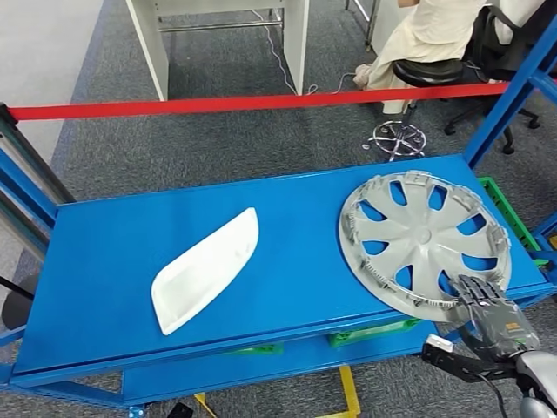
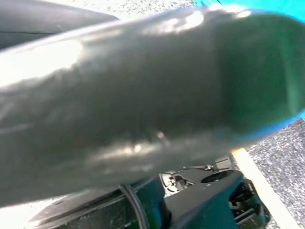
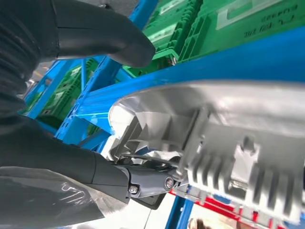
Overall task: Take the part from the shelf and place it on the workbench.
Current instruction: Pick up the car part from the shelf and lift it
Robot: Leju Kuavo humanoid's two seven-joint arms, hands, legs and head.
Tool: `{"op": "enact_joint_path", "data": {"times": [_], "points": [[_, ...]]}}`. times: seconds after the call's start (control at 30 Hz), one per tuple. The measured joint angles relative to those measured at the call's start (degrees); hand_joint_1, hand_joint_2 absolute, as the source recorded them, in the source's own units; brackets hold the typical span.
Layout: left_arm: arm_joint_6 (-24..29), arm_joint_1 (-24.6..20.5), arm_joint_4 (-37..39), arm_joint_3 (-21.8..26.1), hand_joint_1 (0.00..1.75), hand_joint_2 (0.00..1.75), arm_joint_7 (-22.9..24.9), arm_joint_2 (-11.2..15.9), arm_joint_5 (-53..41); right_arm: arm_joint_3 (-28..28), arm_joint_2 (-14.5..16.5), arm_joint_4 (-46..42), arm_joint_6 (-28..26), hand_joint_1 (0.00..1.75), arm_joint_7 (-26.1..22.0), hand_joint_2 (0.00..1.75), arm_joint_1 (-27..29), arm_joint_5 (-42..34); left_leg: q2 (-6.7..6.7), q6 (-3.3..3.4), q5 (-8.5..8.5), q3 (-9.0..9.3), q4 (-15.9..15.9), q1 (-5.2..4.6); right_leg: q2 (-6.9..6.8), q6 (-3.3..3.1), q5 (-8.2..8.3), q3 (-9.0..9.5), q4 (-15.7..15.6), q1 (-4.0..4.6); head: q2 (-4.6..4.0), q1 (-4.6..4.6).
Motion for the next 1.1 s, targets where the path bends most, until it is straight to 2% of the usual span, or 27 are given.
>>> {"op": "enact_joint_path", "data": {"times": [0.07, 0.1, 0.13, 0.2, 0.23, 0.27, 0.3, 0.33, 0.4, 0.43, 0.47, 0.57, 0.63, 0.7, 0.73, 0.77, 0.8, 0.83, 0.9, 0.93, 0.97, 1.07, 1.1], "points": [[0.0, 0.0, 0.0, 0.0, 0.00, 0.00, 0.0, 0.0, 0.0, -0.1, 0.1, 0.5, -0.2, 0.00, -0.1, 1.75, -0.1, 0.4, 0.05, 0.76, 0.26, -0.06, -0.2, 0.08, 0.01, 0.57, -0.25, -0.26, 0.1, -0.15, 0.00, 0.02], [0.0, 0.0, 0.0, 0.0, 0.00, 0.00, 0.0, 0.0, 0.0, -0.1, 0.2, 0.9, -0.3, 0.00, -0.3, 1.75, -0.2, 0.7, 0.08, 1.16, 0.42, -0.06, -0.4, 0.15, 0.01, 0.79, -1.09, -0.83, 1.1, -0.21, 0.00, 0.14], [0.0, -0.1, 0.0, 0.0, 0.00, 0.00, 0.0, 0.0, -0.1, -0.1, 0.3, 1.3, -0.3, 0.00, -0.5, 1.75, -0.3, 1.0, 0.11, 1.50, 0.58, -0.08, -0.6, 0.22, 0.01, 0.97, -2.52, -1.97, 3.4, -0.25, 0.00, 0.22], [-0.1, -0.1, 0.0, 0.0, 0.00, 0.00, 0.0, 0.0, -0.1, 0.0, 0.6, 2.3, -0.3, 0.00, -0.8, 1.75, -0.6, 1.7, 0.16, 1.86, 0.65, -0.24, -0.6, 0.10, 0.02, 1.19, -6.10, -5.52, 10.8, -0.28, 0.00, 0.35], [-0.1, -0.1, 0.0, 0.0, 0.00, 0.00, 0.0, 0.0, -0.1, 0.1, 0.8, 2.7, -0.4, 0.00, -1.0, 1.75, -0.8, 2.0, 0.18, 1.92, 0.64, -0.27, -0.6, 0.03, 0.02, 1.25, -7.18, -7.16, 14.2, -0.28, 0.00, 0.34], [-0.1, -0.1, 0.0, 0.0, 0.00, 0.00, 0.0, 0.0, -0.2, 0.1, 1.0, 3.1, -0.5, 0.00, -1.2, 1.75, -0.9, 2.4, 0.19, 1.94, 0.63, -0.26, -0.6, -0.01, 0.02, 1.29, -7.26, -8.05, 16.0, -0.28, 0.00, 0.33], [-0.1, -0.1, 0.0, 0.0, 0.00, 0.00, 0.0, 0.0, -0.2, 0.2, 1.1, 3.4, -0.7, 0.00, -1.4, 1.75, -1.0, 2.8, 0.20, 1.94, 0.61, -0.20, -0.6, -0.03, 0.02, 1.27, -6.21, -7.86, 15.4, -0.28, 0.00, 0.33], [-0.1, -0.1, 0.0, 0.0, 0.00, 0.00, 0.0, 0.0, -0.2, 0.3, 1.3, 3.7, -0.9, 0.00, -1.5, 1.75, -1.3, 3.1, 0.19, 1.91, 0.59, -0.10, -0.6, -0.02, 0.01, 1.19, -4.32, -6.60, 12.8, -0.29, 0.00, 0.33], [-0.1, -0.3, 0.0, 0.0, 0.00, 0.00, 0.0, 0.0, -0.3, 0.5, 1.5, 4.2, -1.6, 0.00, -1.5, 1.75, -2.0, 4.1, 0.19, 1.66, 0.45, 0.04, -0.5, -0.11, 0.01, 0.89, -0.96, -2.62, 4.5, -0.25, 0.00, 0.34], [-0.1, -0.4, 0.0, 0.0, 0.00, 0.00, 0.0, 0.0, -0.4, 0.6, 1.7, 4.5, -2.0, 0.00, -1.4, 1.75, -2.4, 4.8, 0.19, 1.41, 0.41, 0.02, -0.4, -0.20, 0.04, 0.69, -0.21, -1.10, 1.6, -0.19, 0.00, 0.30], [-0.1, -0.5, 0.0, 0.0, 0.00, 0.00, 0.0, 0.0, -0.5, 0.7, 1.8, 4.8, -2.6, 0.00, -1.1, 1.75, -2.7, 5.7, 0.18, 1.14, 0.41, -0.02, -0.4, -0.26, 0.08, 0.49, -0.08, -0.24, 0.1, -0.09, 0.00, 0.28], [0.0, -0.6, 0.0, 0.0, 0.00, 0.00, 0.0, -0.1, -0.6, 1.1, 2.5, 5.9, -4.9, 0.00, -0.3, 1.75, -3.4, 8.1, 0.15, 0.30, 0.42, -0.04, -0.4, -0.18, 0.10, -0.28, 0.09, 0.09, -0.3, -0.02, 0.00, 0.25], [0.0, -0.6, 0.0, 0.0, 0.00, 0.00, 0.0, -0.1, -0.7, 1.4, 3.0, 6.6, -6.2, 0.00, 0.0, 1.75, -4.0, 9.3, 0.13, -0.29, -1.55, -1.08, 2.3, -0.10, -0.01, -0.89, 0.36, 0.19, -0.6, -0.25, 0.00, 0.11], [0.0, -0.6, 0.0, 0.0, 0.00, 0.00, 0.0, -0.1, -0.7, 1.6, 3.6, 7.3, -7.4, 0.14, -0.1, 1.75, -4.3, 10.0, 0.13, -0.74, -5.37, -4.10, 9.3, 0.00, -0.13, -1.21, 0.42, 0.19, -0.6, -0.33, 0.00, -0.02], [0.0, -0.6, 0.0, 0.0, 0.00, 0.00, 0.0, -0.1, -0.7, 1.6, 3.8, 7.6, -8.0, 0.52, -0.2, 1.75, -4.4, 10.3, 0.13, -0.87, -6.85, -5.68, 13.0, 0.05, -0.17, -1.28, 0.42, 0.18, -0.6, -0.33, 0.00, -0.02], [0.0, -0.6, 0.0, 0.0, 0.00, 0.00, 0.0, -0.1, -0.7, 1.7, 4.1, 7.9, -8.5, 0.96, -0.4, 1.75, -4.5, 10.5, 0.13, -0.95, -7.37, -6.68, 15.3, 0.08, -0.16, -1.29, 0.41, 0.18, -0.6, -0.33, 0.00, -0.03], [0.0, -0.5, 0.0, 0.0, 0.00, 0.00, 0.0, -0.1, -0.8, 1.7, 4.4, 8.1, -9.0, 1.33, -0.7, 1.75, -4.6, 10.7, 0.13, -0.98, -6.78, -6.78, 15.6, 0.12, -0.14, -1.29, 0.40, 0.20, -0.6, -0.33, 0.00, -0.03], [0.0, -0.5, 0.0, 0.0, 0.00, 0.00, 0.0, 0.0, -0.8, 1.7, 4.6, 8.4, -9.3, 1.69, -0.9, 1.75, -4.6, 10.9, 0.13, -0.96, -5.15, -5.87, 13.6, 0.18, -0.10, -1.27, 0.38, 0.26, -0.6, -0.34, 0.00, -0.03], [0.0, -0.6, 0.0, 0.0, 0.00, 0.00, 0.0, 0.0, -0.8, 1.7, 4.9, 8.7, -10.0, 1.75, -1.5, 1.75, -4.7, 11.0, 0.13, -0.81, -1.24, -2.36, 5.9, 0.27, -0.02, -1.05, 0.25, 0.36, -0.5, -0.26, 0.00, -0.03], [0.0, -0.7, 0.0, 0.0, 0.00, 0.00, 0.0, 0.0, -0.8, 1.7, 5.0, 8.8, -10.2, 1.75, -1.9, 1.75, -4.7, 11.0, 0.09, -0.66, -0.12, -0.90, 2.6, 0.28, 0.06, -0.84, 0.18, 0.29, -0.3, -0.15, 0.00, 0.00], [0.0, -0.7, 0.0, 0.0, 0.00, 0.00, 0.0, 0.0, -0.9, 1.7, 5.0, 8.8, -10.4, 1.75, -2.1, 1.75, -4.8, 10.9, 0.06, -0.49, 0.31, -0.09, 0.6, 0.24, 0.12, -0.55, 0.16, 0.16, -0.2, -0.05, 0.00, 0.04], [0.0, -0.8, 0.0, 0.0, 0.00, 0.00, 0.0, -0.1, -1.0, 1.7, 5.2, 8.8, -10.8, 1.75, -2.6, 1.75, -4.9, 10.7, 0.01, 0.43, 0.30, 0.01, -0.3, 0.16, 0.16, 0.37, 0.21, -0.13, -0.3, -0.12, 0.00, 0.05], [0.0, -0.8, 0.0, 0.0, 0.00, 0.00, 0.0, -0.1, -1.0, 1.7, 5.3, 8.8, -10.9, 1.75, -2.7, 1.75, -4.9, 10.7, 0.01, 0.84, 0.44, 0.04, -0.5, 0.21, 0.13, 0.62, -0.30, -0.43, 0.1, -0.19, 0.00, 0.11]]}}
